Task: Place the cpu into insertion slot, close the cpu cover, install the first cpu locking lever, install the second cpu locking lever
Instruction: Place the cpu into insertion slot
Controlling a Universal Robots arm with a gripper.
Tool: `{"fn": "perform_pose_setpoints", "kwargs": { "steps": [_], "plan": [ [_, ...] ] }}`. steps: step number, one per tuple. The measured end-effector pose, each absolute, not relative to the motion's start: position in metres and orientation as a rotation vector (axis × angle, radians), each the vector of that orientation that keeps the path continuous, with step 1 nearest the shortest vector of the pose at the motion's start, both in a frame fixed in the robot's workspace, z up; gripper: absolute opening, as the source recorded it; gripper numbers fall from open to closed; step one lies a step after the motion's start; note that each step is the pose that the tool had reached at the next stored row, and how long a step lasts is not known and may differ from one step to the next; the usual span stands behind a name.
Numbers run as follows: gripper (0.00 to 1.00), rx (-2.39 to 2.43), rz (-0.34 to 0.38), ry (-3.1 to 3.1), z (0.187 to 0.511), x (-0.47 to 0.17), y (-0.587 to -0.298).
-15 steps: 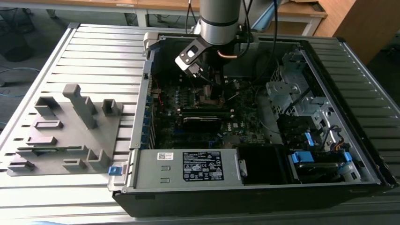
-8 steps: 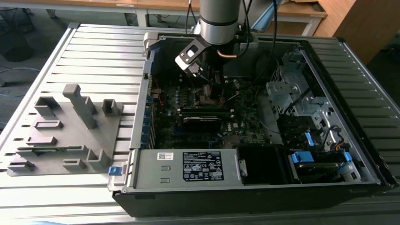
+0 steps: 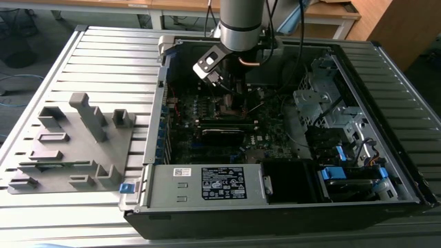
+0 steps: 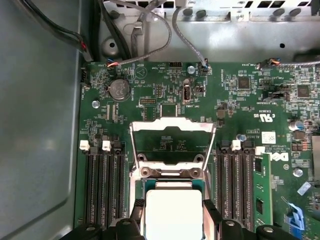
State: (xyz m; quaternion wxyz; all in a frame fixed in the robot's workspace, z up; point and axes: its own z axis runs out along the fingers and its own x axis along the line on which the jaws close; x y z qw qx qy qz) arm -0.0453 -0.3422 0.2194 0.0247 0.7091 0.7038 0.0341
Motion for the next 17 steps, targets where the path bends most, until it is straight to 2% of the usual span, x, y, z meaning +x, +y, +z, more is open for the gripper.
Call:
{"fn": "perform_pose_setpoints", "kwargs": {
  "steps": [17],
  "plan": [
    [0.54,2.193,0.106,2.177,0.2124,-0.0456,-0.3397]
  ]
}}
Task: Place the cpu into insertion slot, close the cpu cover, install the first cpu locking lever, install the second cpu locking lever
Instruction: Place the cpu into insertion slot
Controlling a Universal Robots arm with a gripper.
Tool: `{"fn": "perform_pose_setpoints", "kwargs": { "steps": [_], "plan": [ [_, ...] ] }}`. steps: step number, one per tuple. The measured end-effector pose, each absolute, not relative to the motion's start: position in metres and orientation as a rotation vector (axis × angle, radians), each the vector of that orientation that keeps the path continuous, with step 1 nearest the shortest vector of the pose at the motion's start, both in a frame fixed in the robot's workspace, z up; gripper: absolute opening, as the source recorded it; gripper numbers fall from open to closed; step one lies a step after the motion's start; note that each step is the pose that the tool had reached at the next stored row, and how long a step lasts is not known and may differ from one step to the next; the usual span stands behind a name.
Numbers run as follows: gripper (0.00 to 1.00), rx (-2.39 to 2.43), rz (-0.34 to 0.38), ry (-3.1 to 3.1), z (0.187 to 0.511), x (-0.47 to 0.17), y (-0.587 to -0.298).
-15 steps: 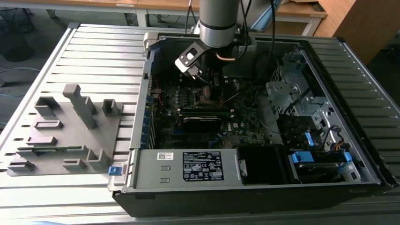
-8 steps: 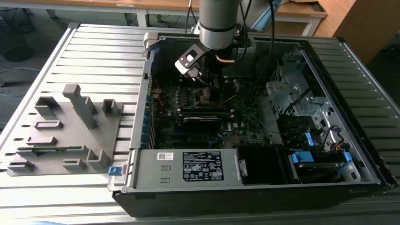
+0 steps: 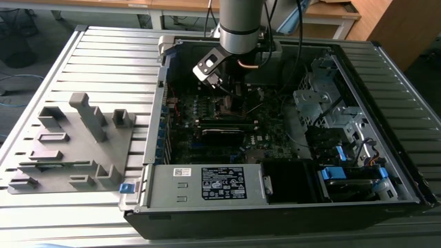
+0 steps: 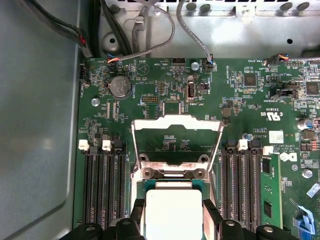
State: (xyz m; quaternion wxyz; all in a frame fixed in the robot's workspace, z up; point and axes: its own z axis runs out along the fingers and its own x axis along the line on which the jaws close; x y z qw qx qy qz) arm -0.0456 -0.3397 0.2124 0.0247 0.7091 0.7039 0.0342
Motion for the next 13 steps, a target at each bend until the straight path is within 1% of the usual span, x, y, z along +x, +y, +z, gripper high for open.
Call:
{"fn": "perform_pose_setpoints", "kwargs": {
  "steps": [13],
  "plan": [
    [0.54,2.193,0.106,2.177,0.2118,-0.0456,-0.3413]
  ]
}}
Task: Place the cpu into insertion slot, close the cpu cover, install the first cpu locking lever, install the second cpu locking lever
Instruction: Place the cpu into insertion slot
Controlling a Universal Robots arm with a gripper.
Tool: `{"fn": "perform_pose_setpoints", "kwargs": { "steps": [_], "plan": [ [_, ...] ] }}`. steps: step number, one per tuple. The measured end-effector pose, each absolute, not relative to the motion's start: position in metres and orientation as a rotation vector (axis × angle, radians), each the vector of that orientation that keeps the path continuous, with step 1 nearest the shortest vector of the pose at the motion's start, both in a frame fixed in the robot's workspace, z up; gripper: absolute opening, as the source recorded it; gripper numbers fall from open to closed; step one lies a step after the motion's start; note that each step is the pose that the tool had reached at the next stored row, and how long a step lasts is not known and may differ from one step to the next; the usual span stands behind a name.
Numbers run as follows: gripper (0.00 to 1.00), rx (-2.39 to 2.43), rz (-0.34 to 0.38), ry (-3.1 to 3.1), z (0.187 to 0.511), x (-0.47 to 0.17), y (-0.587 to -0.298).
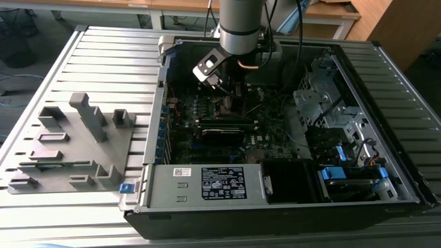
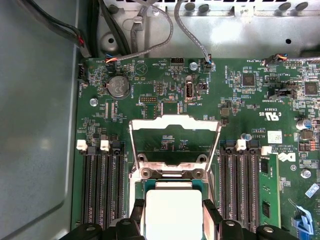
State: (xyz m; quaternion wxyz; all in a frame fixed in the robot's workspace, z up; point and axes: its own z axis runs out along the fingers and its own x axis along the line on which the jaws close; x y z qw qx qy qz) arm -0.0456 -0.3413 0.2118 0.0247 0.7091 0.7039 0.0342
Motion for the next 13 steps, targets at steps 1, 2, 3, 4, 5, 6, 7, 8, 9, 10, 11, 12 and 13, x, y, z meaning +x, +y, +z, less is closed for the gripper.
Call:
{"fn": "perform_pose_setpoints", "kwargs": {
  "steps": [1,2,3,4,5,6,7,8,9,10,11,12,13],
  "plan": [
    [0.54,2.193,0.105,2.177,0.2117,-0.0456,-0.3413],
    [0.54,2.193,0.105,2.177,0.2117,-0.0456,-0.3413],
    [0.54,2.193,0.105,2.177,0.2117,-0.0456,-0.3413],
    [0.54,2.193,0.106,2.177,0.2114,-0.0456,-0.3412],
    [0.54,2.193,0.106,2.177,0.2111,-0.0456,-0.3412],
    [0.54,2.193,0.106,2.177,0.2111,-0.0456,-0.3412],
    [0.54,2.193,0.106,2.177,0.2111,-0.0456,-0.3412],
    [0.54,2.193,0.106,2.177,0.2109,-0.0456,-0.3412],
    [0.54,2.193,0.106,2.177,0.2106,-0.0455,-0.3412],
    [0.54,2.193,0.106,2.177,0.2103,-0.0455,-0.3412],
    [0.54,2.193,0.106,2.177,0.2101,-0.0456,-0.3412],
    [0.54,2.193,0.106,2.177,0.2098,-0.0457,-0.3412],
    [0.54,2.193,0.106,2.177,0.2096,-0.0461,-0.3413]
  ]
}}
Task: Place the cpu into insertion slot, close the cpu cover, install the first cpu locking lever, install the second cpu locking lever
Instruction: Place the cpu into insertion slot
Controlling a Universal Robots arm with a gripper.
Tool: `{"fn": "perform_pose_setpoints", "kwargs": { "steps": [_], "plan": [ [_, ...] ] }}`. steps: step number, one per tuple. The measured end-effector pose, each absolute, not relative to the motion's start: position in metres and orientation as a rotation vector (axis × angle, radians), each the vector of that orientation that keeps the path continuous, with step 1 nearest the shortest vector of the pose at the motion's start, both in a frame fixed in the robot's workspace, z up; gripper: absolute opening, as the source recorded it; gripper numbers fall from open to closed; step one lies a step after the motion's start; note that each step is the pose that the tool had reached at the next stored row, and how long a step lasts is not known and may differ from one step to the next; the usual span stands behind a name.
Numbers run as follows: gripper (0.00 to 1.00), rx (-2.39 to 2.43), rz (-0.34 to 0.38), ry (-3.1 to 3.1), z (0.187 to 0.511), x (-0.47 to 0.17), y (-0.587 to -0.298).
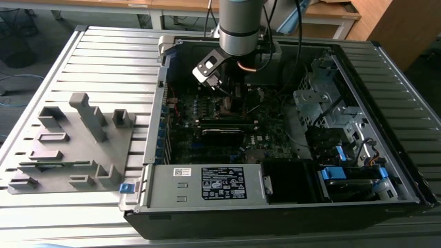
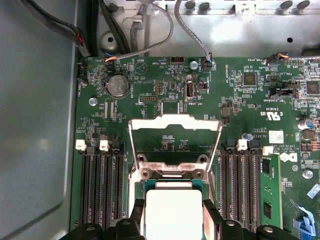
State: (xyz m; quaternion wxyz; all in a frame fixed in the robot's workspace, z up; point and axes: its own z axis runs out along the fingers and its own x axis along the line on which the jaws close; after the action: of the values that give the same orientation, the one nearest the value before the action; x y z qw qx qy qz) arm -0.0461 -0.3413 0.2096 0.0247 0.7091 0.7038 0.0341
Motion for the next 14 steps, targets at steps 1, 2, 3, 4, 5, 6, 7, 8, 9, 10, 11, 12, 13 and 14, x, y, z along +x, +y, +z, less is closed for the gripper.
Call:
{"fn": "perform_pose_setpoints", "kwargs": {
  "steps": [1,2,3,4,5,6,7,8,9,10,11,12,13,14],
  "plan": [
    [0.54,2.193,0.105,2.177,0.2094,-0.0467,-0.3413],
    [0.54,2.193,0.106,2.177,0.2092,-0.0473,-0.3413],
    [0.54,2.193,0.106,2.177,0.209,-0.048,-0.3412],
    [0.54,2.193,0.106,2.177,0.2088,-0.0485,-0.3412],
    [0.54,2.193,0.106,2.177,0.2081,-0.0489,-0.3412],
    [0.54,2.193,0.106,2.177,0.2073,-0.0491,-0.3412],
    [0.54,2.193,0.106,2.177,0.2065,-0.0492,-0.3412],
    [0.54,2.193,0.106,2.177,0.2056,-0.0492,-0.3412],
    [0.54,2.193,0.106,2.177,0.2048,-0.0495,-0.3412],
    [0.54,2.193,0.106,2.177,0.2042,-0.0499,-0.3412],
    [0.54,2.193,0.106,2.177,0.2037,-0.0503,-0.3413],
    [0.54,2.193,0.106,2.177,0.2034,-0.0506,-0.3413],
    [0.54,2.193,0.105,2.177,0.2032,-0.051,-0.3413],
    [0.54,2.193,0.106,2.177,0.2027,-0.0514,-0.3412]
  ]
}}
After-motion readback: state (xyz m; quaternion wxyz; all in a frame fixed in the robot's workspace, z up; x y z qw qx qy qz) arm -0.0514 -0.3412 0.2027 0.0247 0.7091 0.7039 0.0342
